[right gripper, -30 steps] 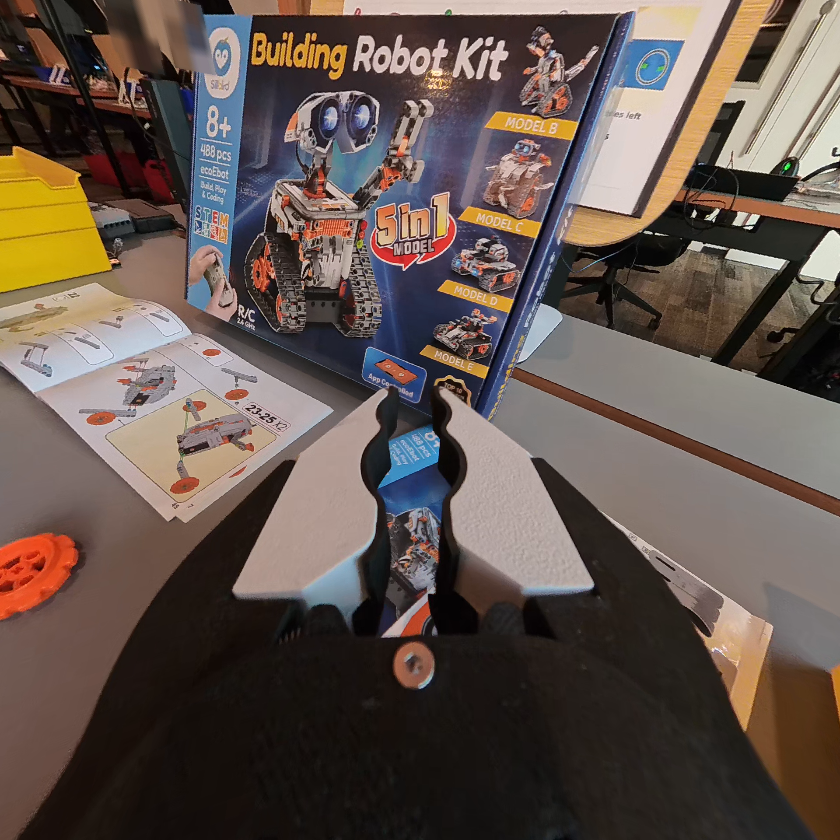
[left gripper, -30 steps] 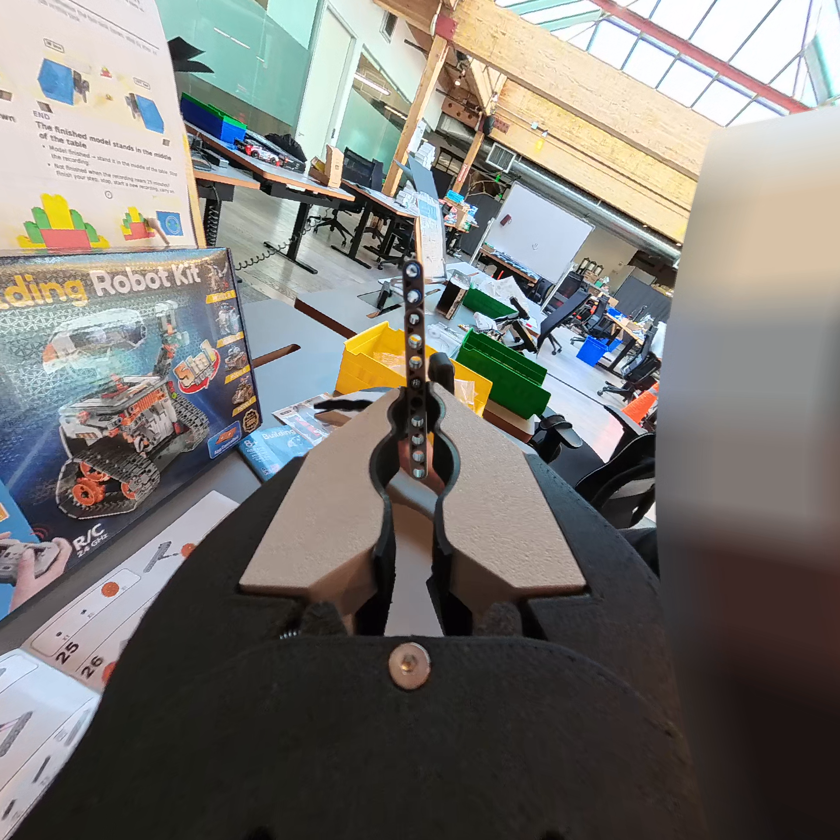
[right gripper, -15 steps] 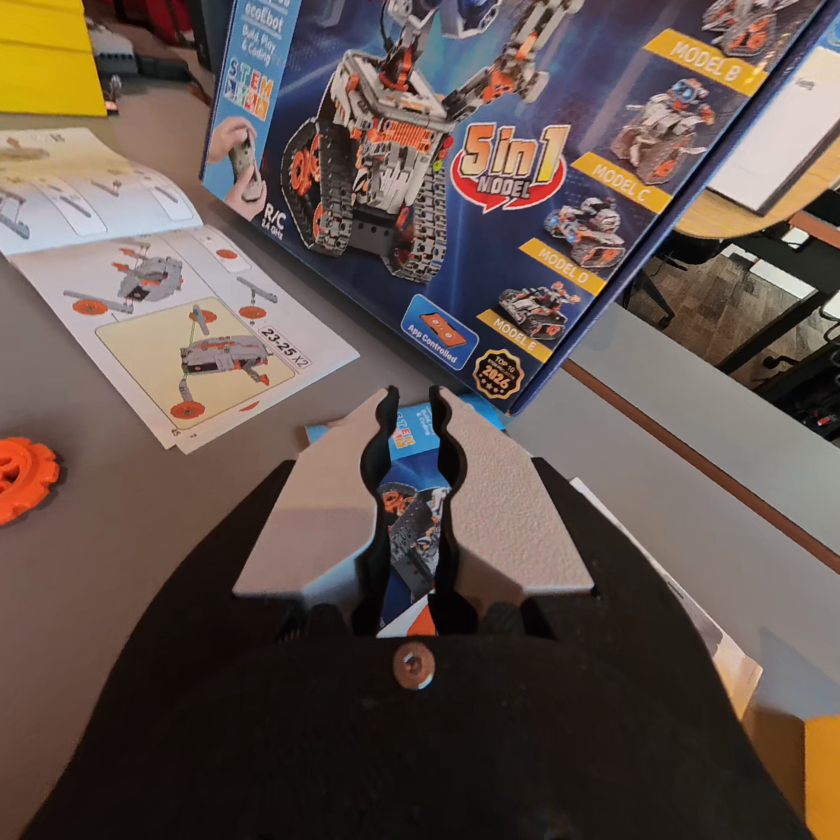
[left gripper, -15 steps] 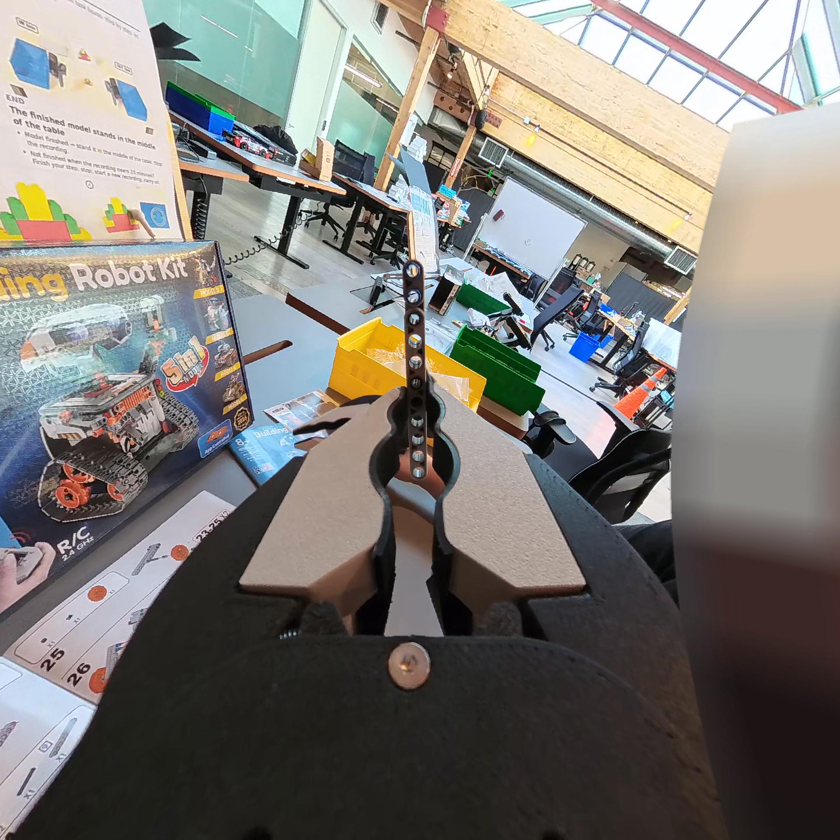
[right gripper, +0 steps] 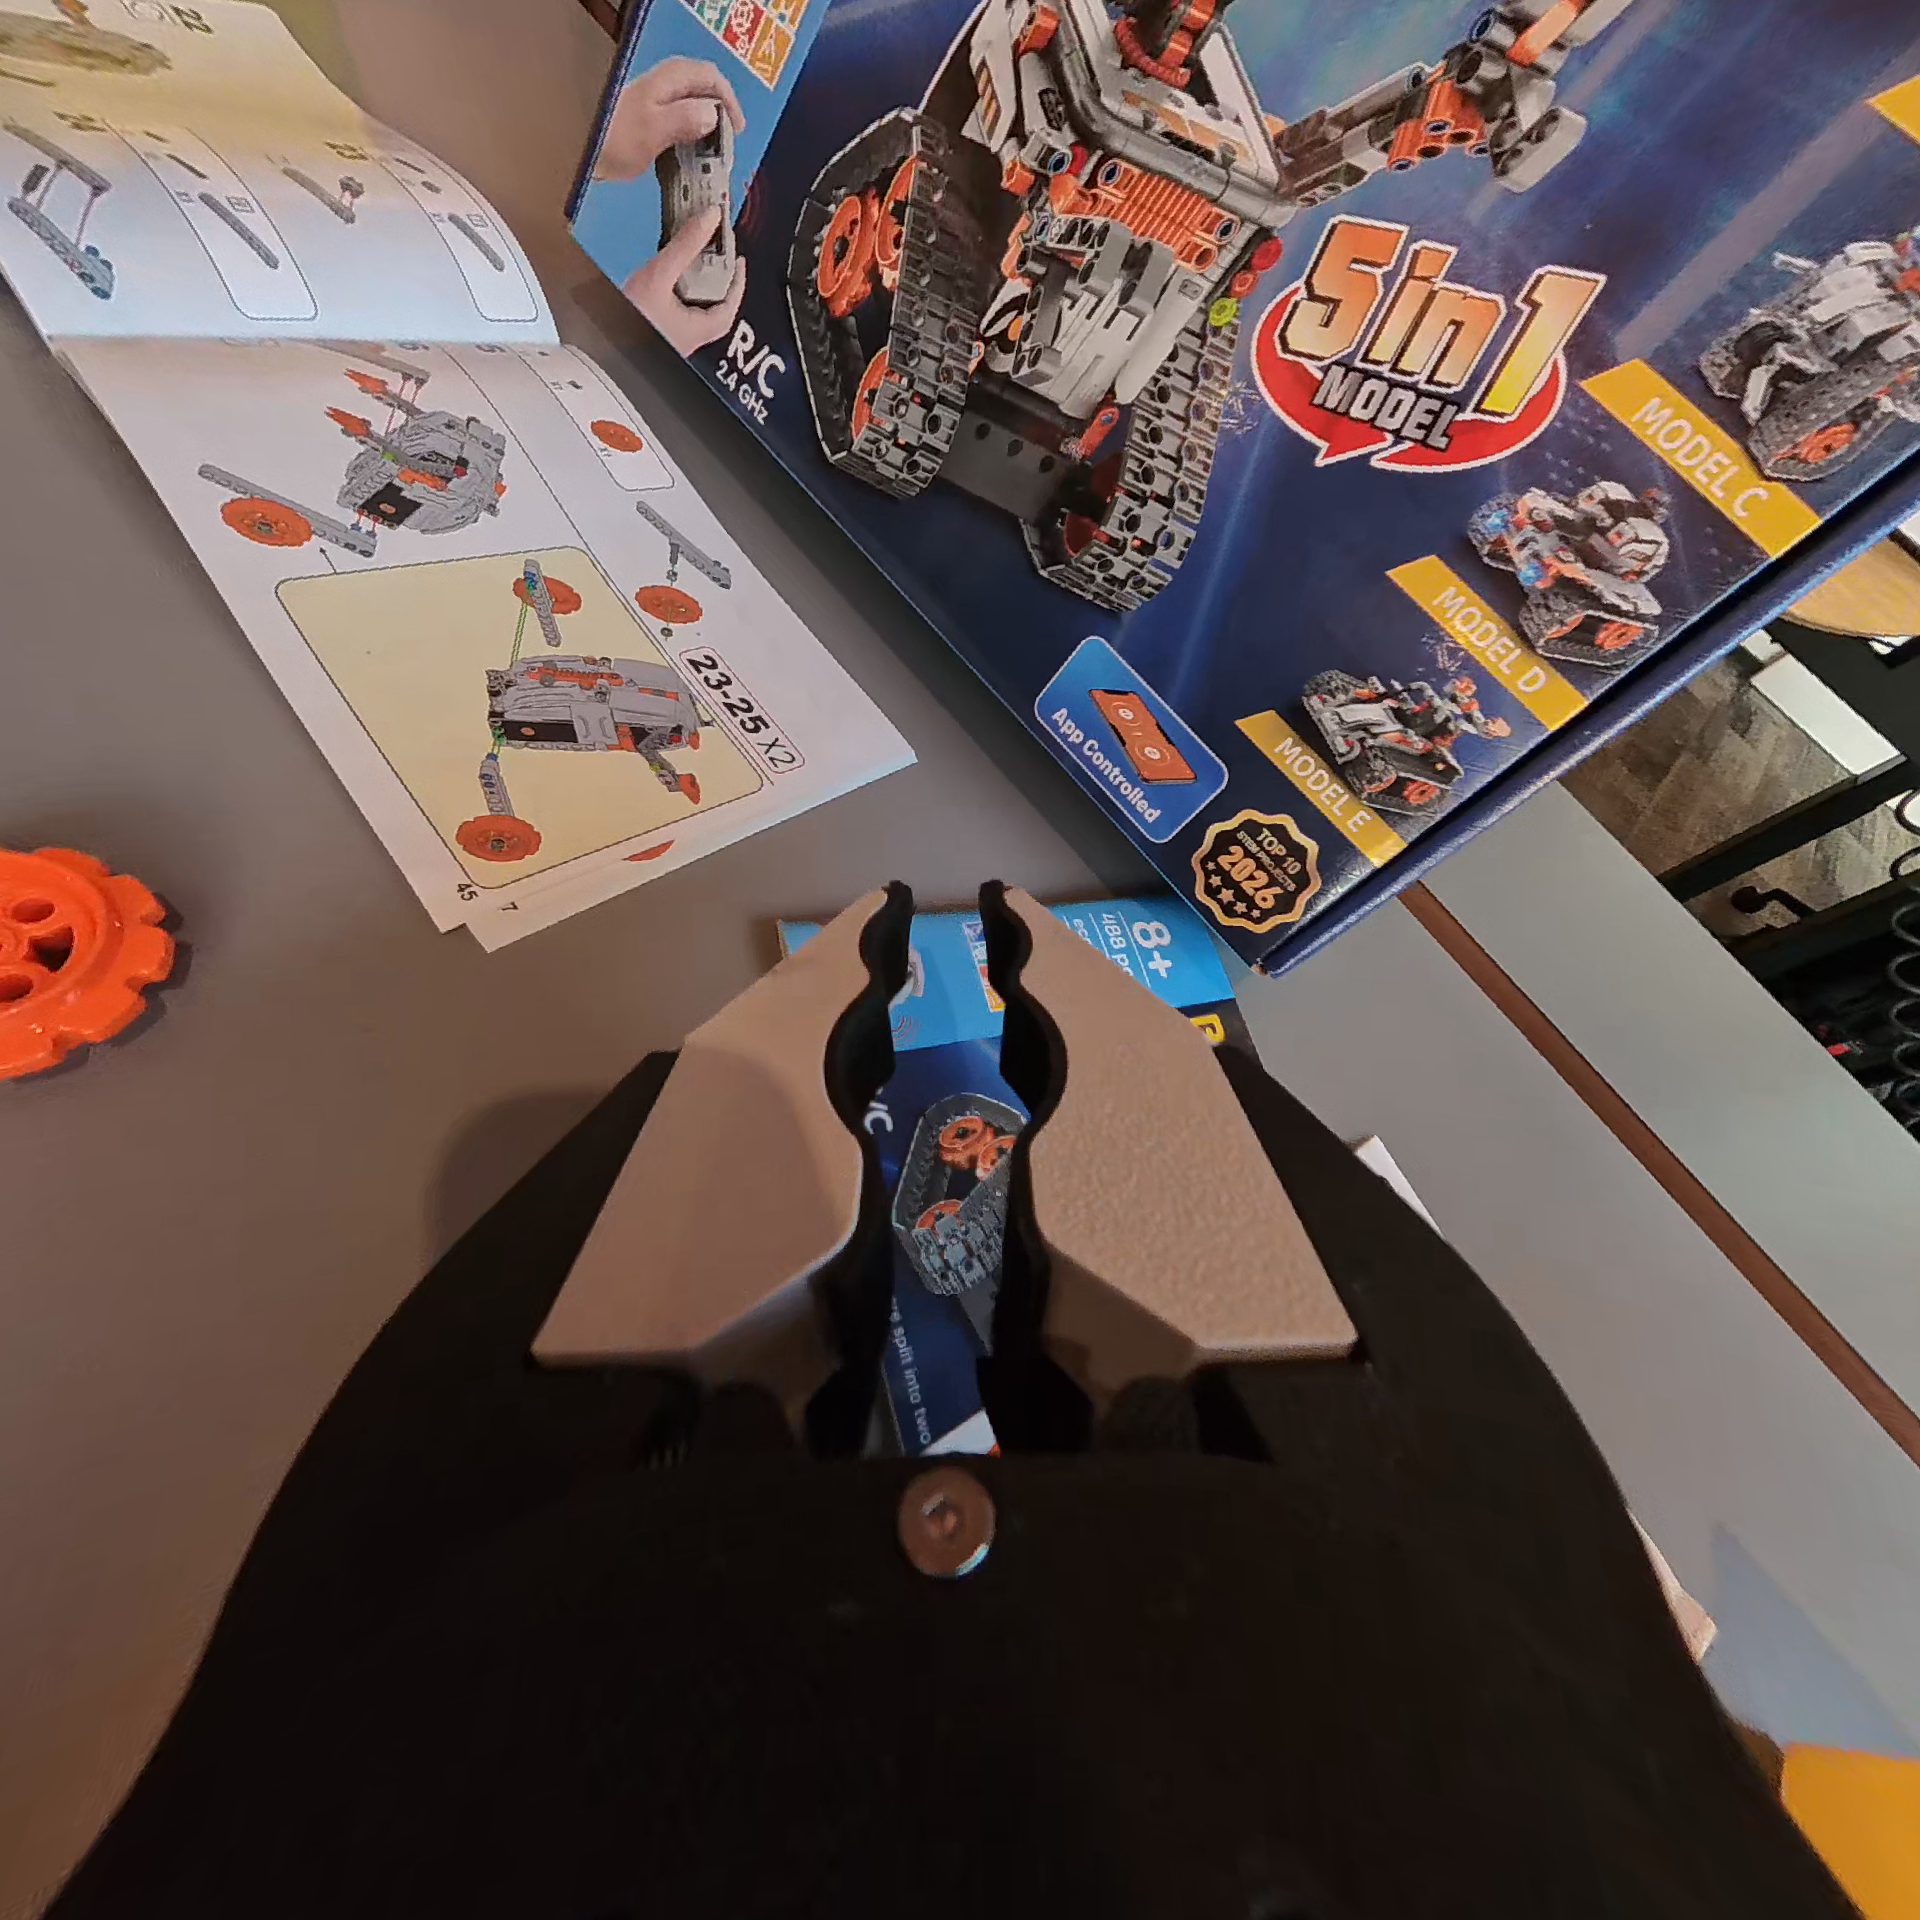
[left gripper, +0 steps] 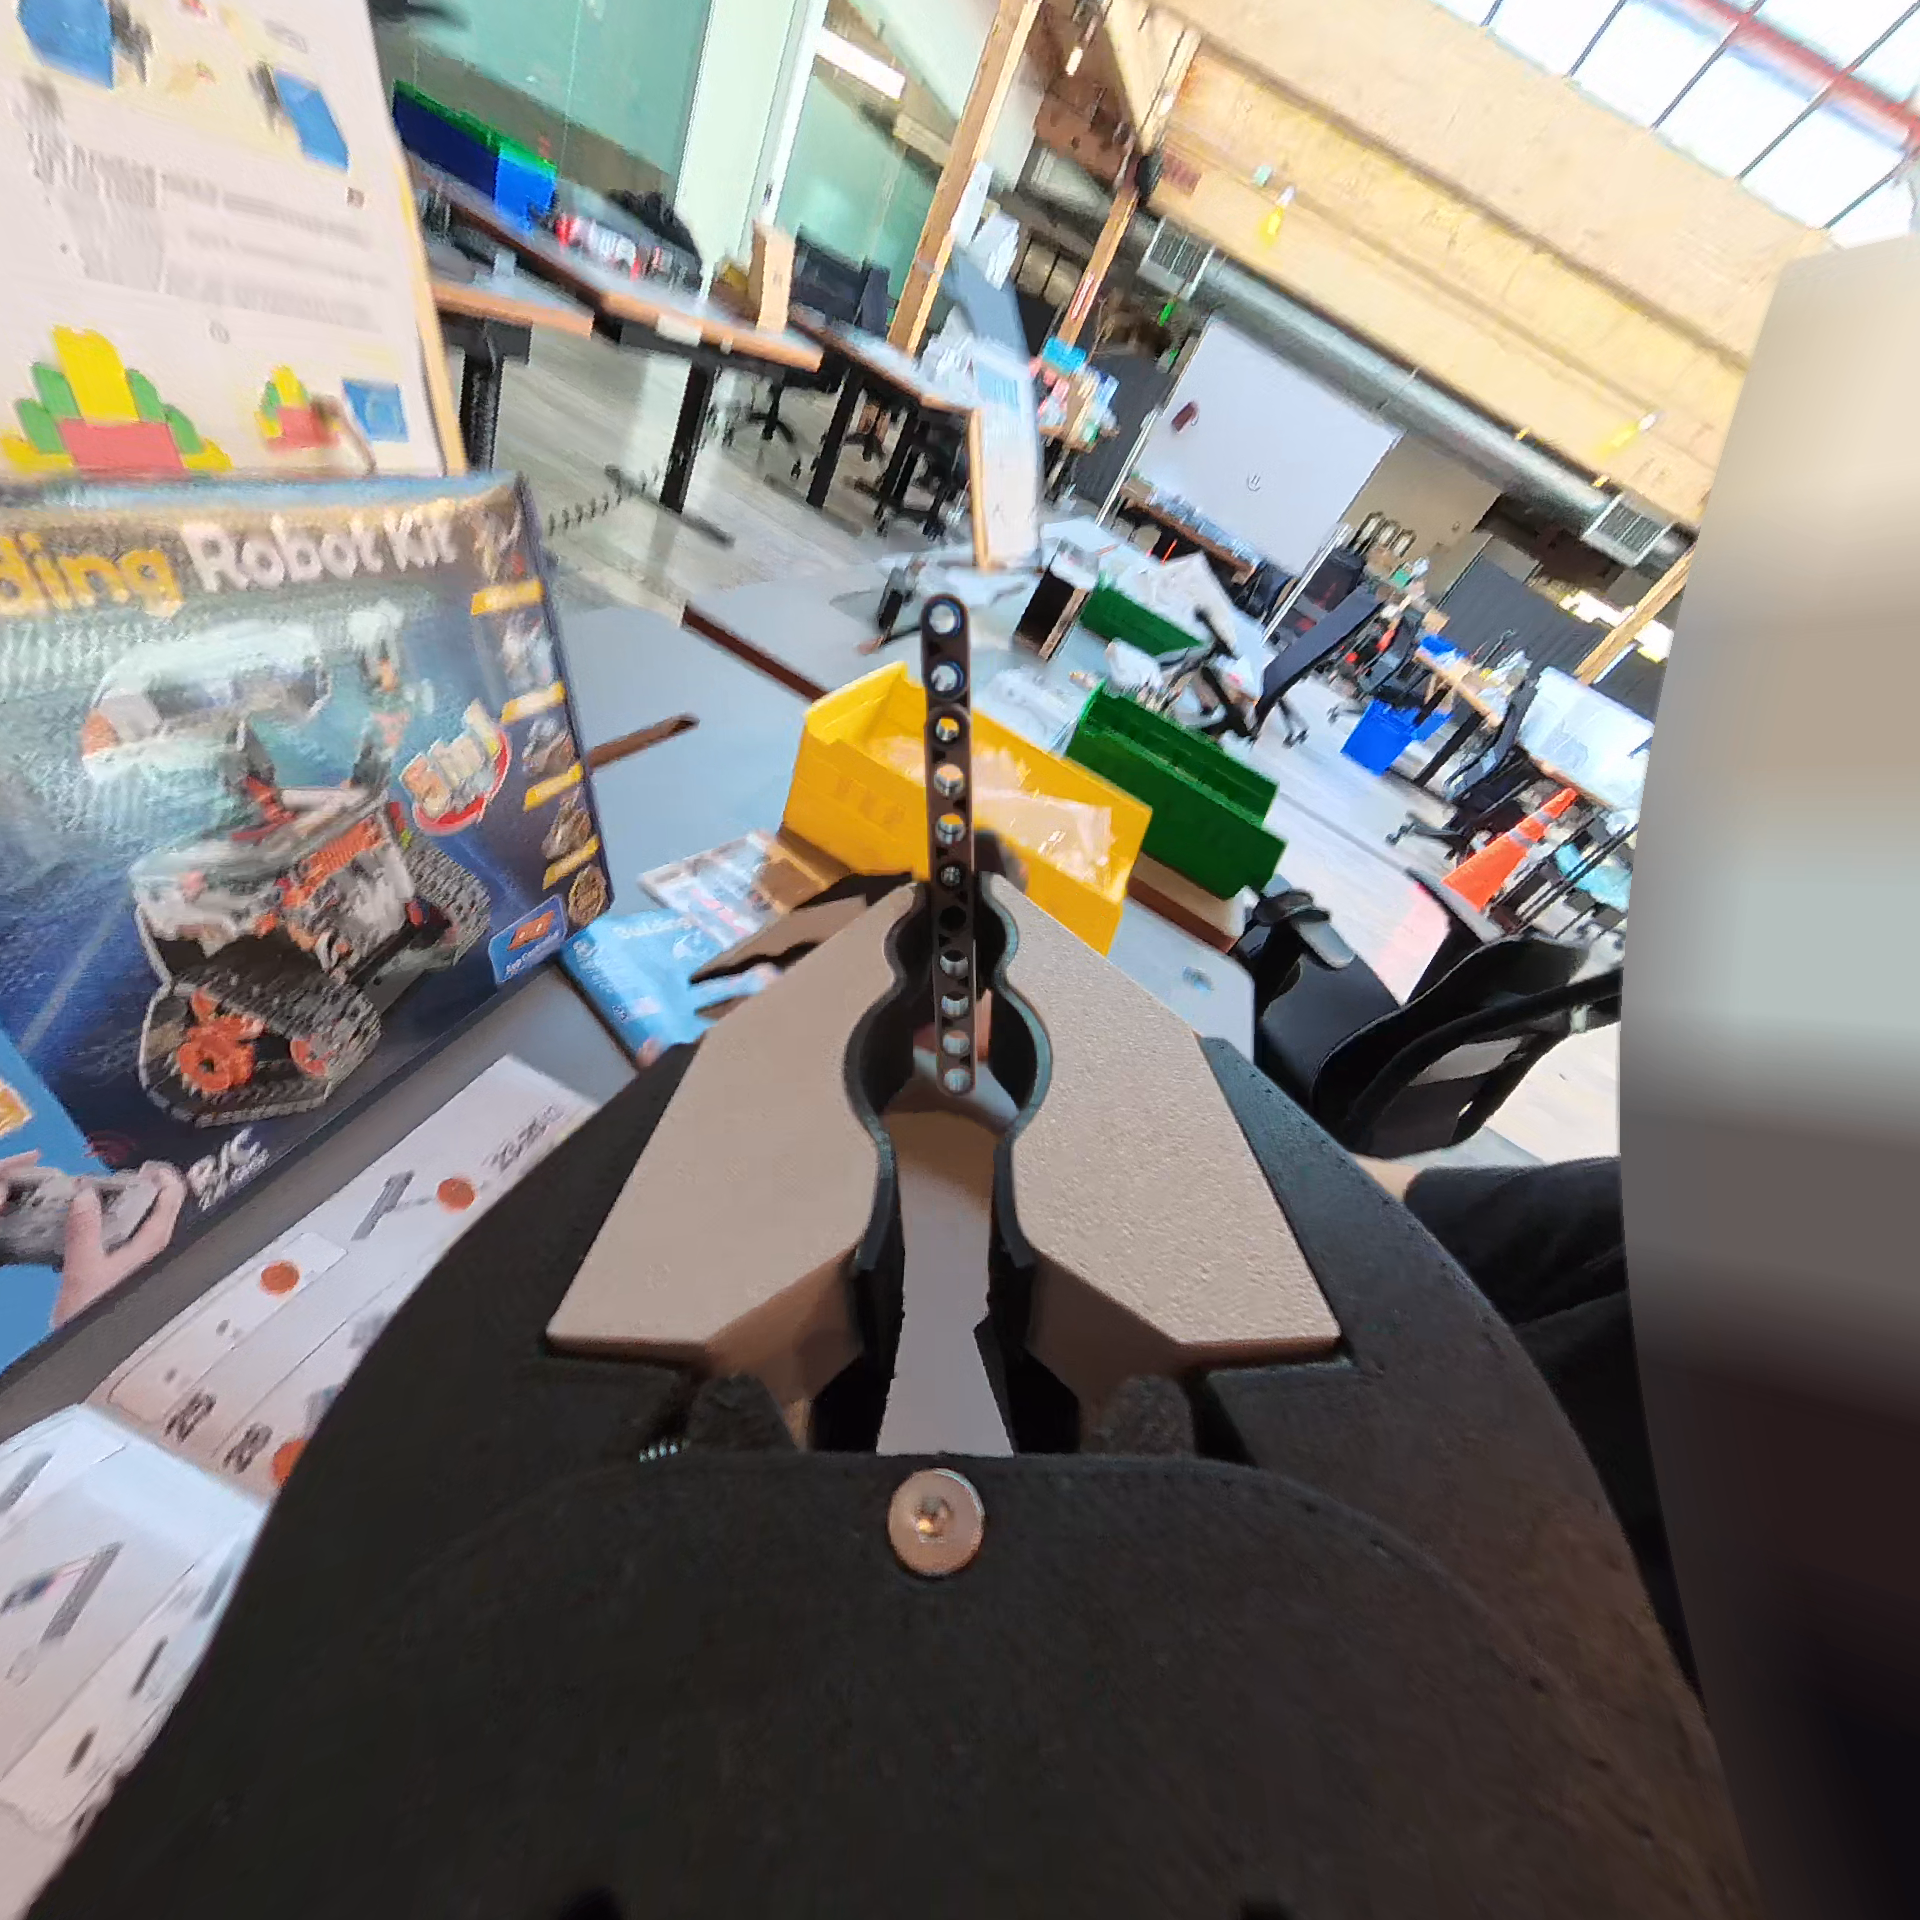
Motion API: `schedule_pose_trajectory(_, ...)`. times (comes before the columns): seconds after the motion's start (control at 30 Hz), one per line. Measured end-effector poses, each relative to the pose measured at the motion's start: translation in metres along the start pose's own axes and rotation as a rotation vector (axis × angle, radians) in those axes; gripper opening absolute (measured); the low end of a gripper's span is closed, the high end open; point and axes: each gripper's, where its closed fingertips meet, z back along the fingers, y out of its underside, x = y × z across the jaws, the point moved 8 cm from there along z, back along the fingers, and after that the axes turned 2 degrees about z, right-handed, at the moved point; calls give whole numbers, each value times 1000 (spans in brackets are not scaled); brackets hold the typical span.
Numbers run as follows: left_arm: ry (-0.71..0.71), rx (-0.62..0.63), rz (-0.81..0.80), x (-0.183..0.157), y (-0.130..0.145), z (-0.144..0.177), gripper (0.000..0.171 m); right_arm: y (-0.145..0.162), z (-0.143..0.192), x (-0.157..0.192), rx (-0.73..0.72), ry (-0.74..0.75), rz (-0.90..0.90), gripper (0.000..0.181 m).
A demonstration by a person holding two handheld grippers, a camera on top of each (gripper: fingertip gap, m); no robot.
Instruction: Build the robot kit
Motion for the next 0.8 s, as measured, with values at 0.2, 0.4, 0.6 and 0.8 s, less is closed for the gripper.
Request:
schedule_pose_trajectory(0.2, -28, 156, 109, 33, 26, -35, 5, -3, -3, 6, -1, -18, 35, 12)
schedule_pose_trajectory(0.4, -38, 323, 208, 61, 57, -69, 5, -54, 20, 5, -436, -174, -304, 17)
schedule_pose_trajectory(0.6, 3, 380, 296, 74, 73, -81, 5, -78, 35, 27, -562, -254, -183, 25)
schedule_pose_trajectory(0.8, 82, 401, 362, 75, 80, -86, 5, -88, 33, 41, -592, -365, -226, 19)
